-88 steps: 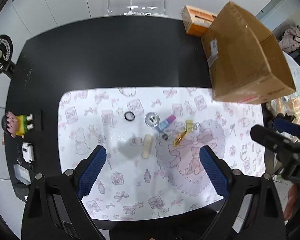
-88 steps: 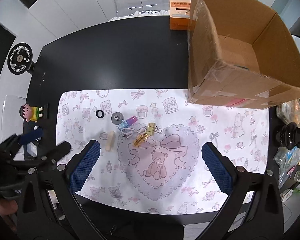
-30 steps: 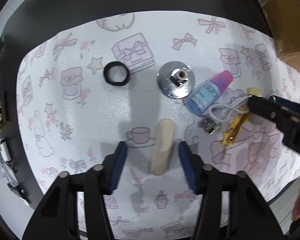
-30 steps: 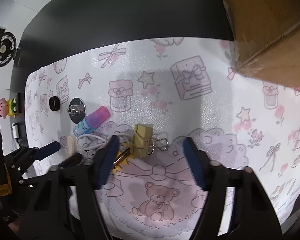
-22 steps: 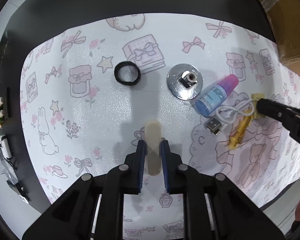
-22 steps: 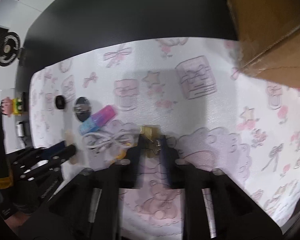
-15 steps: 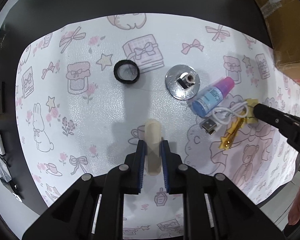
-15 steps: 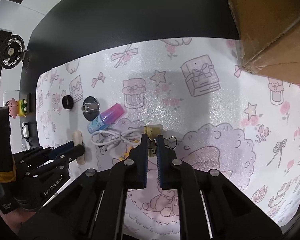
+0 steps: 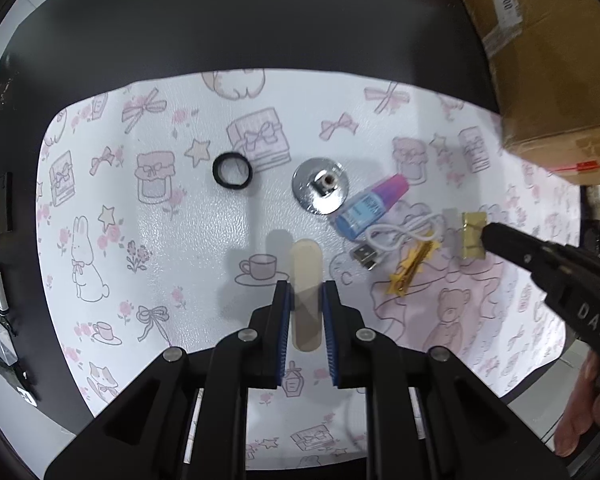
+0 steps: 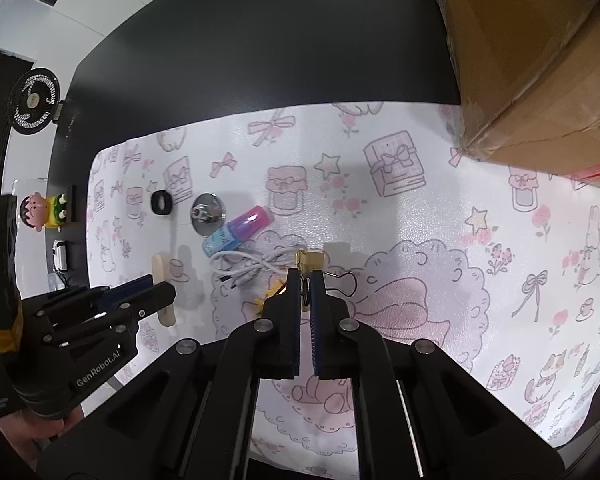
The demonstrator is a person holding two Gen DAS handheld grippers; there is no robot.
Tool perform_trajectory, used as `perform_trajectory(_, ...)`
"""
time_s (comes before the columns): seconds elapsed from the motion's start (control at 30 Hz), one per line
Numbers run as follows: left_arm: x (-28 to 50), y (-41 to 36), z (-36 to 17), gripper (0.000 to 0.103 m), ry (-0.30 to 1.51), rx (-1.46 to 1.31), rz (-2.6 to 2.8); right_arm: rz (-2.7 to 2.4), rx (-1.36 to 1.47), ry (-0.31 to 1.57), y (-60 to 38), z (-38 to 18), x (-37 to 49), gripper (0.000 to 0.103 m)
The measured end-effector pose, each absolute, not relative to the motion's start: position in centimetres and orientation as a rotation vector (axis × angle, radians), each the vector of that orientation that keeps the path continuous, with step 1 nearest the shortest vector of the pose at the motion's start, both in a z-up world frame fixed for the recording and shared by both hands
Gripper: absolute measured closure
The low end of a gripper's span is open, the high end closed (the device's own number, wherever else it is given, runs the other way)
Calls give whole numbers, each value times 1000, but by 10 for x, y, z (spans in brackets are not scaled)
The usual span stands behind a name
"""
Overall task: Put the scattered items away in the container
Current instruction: 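Carry the clip with the right tool while the left carries the stick to the box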
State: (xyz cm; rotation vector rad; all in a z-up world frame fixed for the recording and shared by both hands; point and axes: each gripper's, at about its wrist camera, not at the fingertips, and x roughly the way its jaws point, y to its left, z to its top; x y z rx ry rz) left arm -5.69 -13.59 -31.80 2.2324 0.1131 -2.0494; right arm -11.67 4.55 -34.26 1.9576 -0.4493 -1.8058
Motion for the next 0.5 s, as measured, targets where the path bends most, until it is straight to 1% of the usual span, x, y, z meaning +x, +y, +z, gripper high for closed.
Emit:
perform_trajectory(0.3,-63,-131,-285,87,126,2179,-2130,-1854,1897,-454,48,-307,-114,99)
perform_trajectory(0.4,-88,-113,-273,87,126,2158,-2156,-1883,1868,-454,50,-291,-113,100)
perform_trajectory(0.5,-91,-110,-257,87,129,2146,-2185,-1907,1849,-453,55,-278,-114,100)
